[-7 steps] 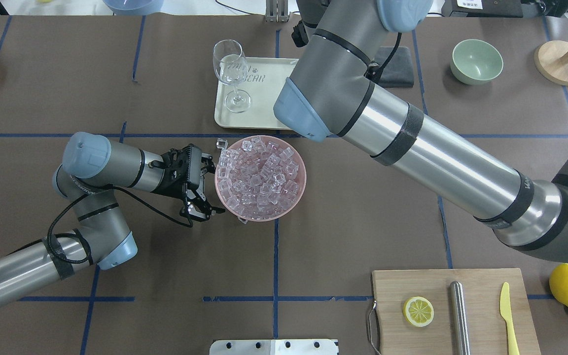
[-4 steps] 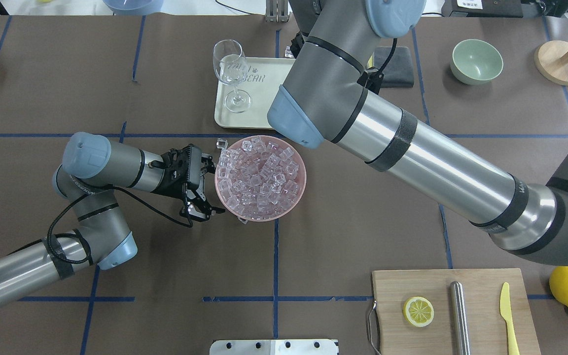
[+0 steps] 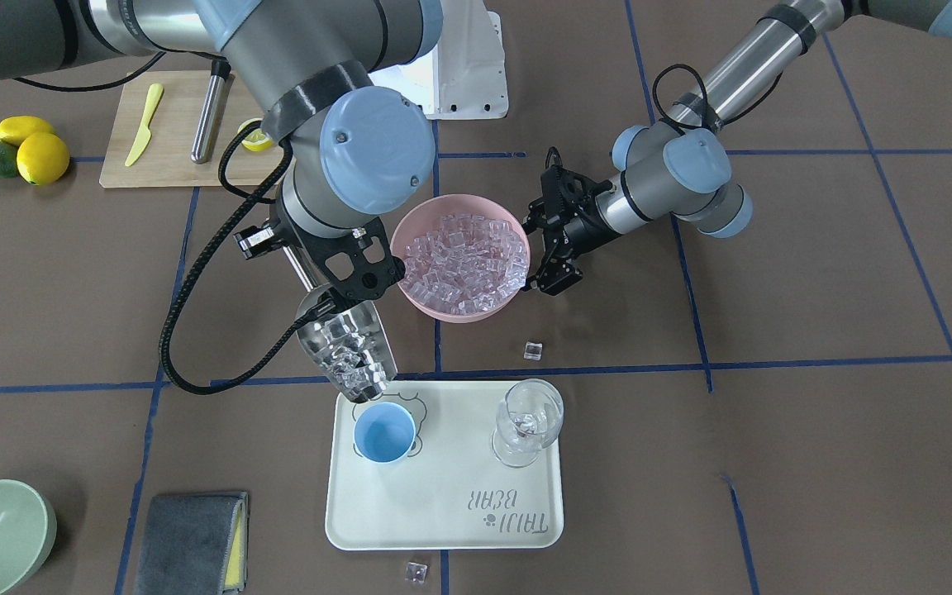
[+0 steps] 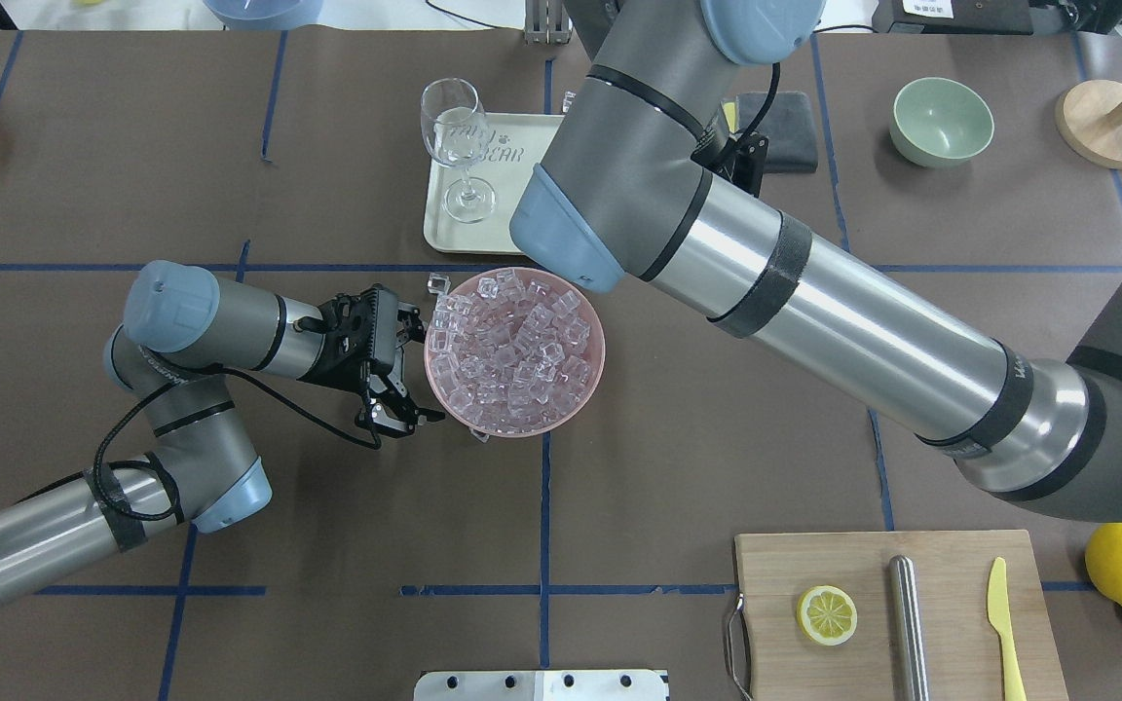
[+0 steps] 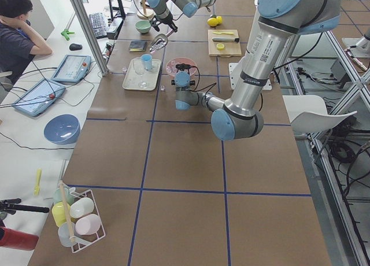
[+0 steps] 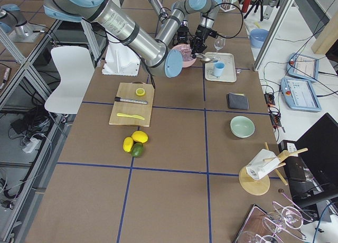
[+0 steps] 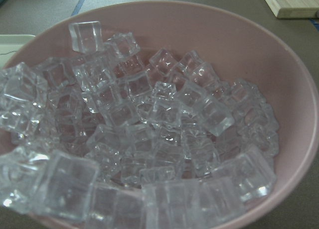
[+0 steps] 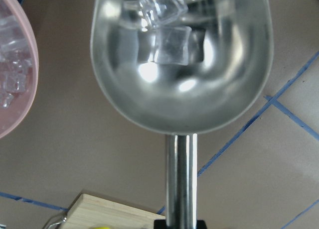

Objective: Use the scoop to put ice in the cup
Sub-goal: 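Tilt the scoop with the right gripper to pour ice into the blue cup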

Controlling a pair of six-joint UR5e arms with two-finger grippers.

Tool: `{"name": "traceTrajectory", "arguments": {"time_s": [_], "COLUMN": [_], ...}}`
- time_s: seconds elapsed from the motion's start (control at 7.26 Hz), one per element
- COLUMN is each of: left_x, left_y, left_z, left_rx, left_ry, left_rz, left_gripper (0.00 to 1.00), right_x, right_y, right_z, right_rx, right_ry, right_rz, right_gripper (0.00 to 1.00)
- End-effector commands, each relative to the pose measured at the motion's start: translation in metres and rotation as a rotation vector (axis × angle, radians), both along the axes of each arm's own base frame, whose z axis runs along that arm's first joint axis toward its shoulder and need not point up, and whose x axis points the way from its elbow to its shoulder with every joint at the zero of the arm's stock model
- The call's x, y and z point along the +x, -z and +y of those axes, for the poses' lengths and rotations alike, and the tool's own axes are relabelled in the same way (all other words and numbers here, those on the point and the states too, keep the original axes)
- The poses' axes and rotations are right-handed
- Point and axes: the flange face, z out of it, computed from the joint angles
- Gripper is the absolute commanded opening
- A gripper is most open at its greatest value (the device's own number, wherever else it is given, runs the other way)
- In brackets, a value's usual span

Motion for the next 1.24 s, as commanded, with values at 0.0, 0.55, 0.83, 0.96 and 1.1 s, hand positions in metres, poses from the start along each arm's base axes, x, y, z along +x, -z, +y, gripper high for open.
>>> {"name": "traceTrajectory", "arguments": {"time_s": [0.0, 0.55, 0.83, 0.96, 1.1], "left_x": [0.000, -0.001, 0.000, 0.000, 0.000], "left_y": [0.000, 0.001, 0.001, 0.000, 0.002], "left_z": [0.000, 0.000, 0.000, 0.000, 0.000], "left_rx": [0.000, 0.001, 0.001, 0.000, 0.002], "left_ry": [0.000, 0.000, -0.002, -0.002, -0.002], "left_rz": [0.000, 0.001, 0.001, 0.000, 0.003], "left_gripper": [1.00, 1.00, 1.00, 1.00, 1.00], "right_x": [0.002, 0.018, 0.026, 0.026, 0.026], "right_y": [0.002, 0.001, -0.004, -0.003, 0.000], "right_z": [-0.002, -0.019, -0.029, -0.029, -0.029], "right_rx": [0.004, -0.002, -0.026, -0.027, -0.024], "right_ry": [0.055, 0.091, 0.086, 0.086, 0.086], "right_rz": [0.022, 0.029, 0.016, 0.015, 0.012], "right_gripper": [0.00, 0.00, 0.00, 0.00, 0.00]}}
